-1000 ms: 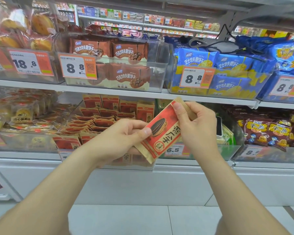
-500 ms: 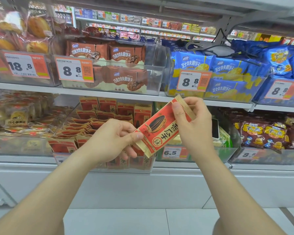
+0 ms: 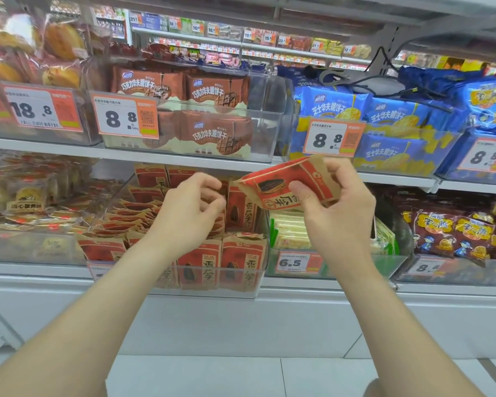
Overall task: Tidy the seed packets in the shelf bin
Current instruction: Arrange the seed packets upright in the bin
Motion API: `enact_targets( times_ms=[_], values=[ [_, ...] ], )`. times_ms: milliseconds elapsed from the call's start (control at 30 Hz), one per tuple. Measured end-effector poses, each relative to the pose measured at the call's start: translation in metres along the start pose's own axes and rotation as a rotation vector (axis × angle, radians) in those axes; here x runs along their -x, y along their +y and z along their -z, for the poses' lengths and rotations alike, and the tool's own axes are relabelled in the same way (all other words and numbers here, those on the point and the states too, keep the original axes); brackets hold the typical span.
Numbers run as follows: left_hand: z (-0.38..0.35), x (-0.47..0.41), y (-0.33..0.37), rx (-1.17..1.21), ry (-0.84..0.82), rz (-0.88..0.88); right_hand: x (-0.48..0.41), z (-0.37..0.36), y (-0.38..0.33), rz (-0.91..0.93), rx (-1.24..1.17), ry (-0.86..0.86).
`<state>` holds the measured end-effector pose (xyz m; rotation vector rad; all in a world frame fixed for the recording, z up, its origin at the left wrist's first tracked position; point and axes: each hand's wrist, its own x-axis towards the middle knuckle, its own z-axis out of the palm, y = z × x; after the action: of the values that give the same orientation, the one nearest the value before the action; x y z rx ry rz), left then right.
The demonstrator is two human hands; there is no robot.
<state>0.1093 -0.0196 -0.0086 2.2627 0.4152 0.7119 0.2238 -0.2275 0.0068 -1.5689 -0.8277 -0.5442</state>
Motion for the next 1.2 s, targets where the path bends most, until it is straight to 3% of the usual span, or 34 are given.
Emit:
enact_targets(
  times_ms=[200,400,633,767,900,1200],
  values=[
    [-0.006,-0.005,-0.006,-0.276,-0.31,-0.037,-0.004,-0.021,0.026,0.271,0.252,-0.232],
    [-0.005,-0.013,-0.011,-0.344,-0.42,-0.133,-0.009,-0.048,0.053,0.296,0.423,-0.475],
    [0.003,-0.013,-0.021,-0.336,-0.464,-0.162,-0.022,-0.071,0.054,0.137,0.863,-1.02],
    [0.003,-0.009,-0.024,-0.329,-0.459,-0.17,-0.035,-0.073,0.053,-0.115,0.745,-1.212],
    [0.002,-0.007,-0.024,-0.311,-0.462,-0.186,-0.043,-0.068,0.061,-0.221,0.611,-1.18],
    [-0.003,-0.006,-0.026,-0.296,-0.445,-0.203,-0.037,-0.087,0.048,-0.03,0.731,-1.009]
  ],
)
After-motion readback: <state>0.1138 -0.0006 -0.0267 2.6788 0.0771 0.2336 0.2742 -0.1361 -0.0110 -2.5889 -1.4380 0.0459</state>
